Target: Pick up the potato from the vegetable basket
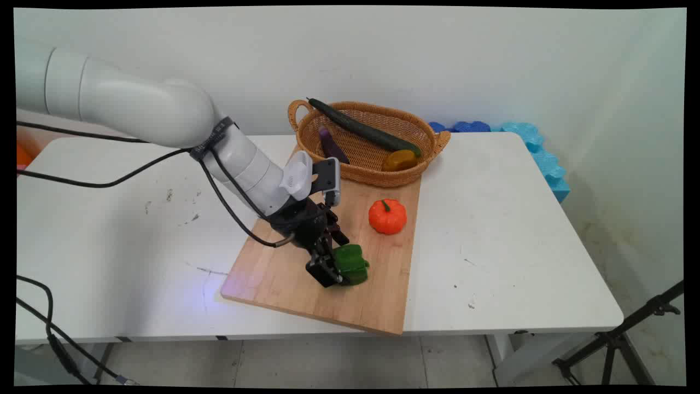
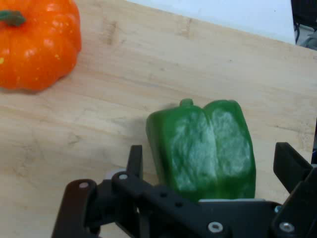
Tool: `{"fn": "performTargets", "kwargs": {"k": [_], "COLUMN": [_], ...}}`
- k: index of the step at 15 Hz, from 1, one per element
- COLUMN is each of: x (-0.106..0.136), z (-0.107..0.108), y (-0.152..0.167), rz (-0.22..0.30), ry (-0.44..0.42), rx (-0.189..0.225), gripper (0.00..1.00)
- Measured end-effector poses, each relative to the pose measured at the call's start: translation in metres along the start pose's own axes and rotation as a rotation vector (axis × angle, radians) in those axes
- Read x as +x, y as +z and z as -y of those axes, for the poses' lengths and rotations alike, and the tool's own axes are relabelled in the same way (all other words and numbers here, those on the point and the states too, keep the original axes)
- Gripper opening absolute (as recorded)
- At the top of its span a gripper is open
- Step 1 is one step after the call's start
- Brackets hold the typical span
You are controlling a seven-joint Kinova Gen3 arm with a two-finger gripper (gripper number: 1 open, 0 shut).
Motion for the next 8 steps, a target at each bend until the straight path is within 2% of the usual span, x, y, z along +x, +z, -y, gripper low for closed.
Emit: {"fn": "performTargets", "kwargs": {"k": [8], "x": [-0.002], "z": [-0.003], "y": [-0.009], "rz": [-0.012], "ry": [0.039], "rx": [0.006], "gripper": [1.0]}}
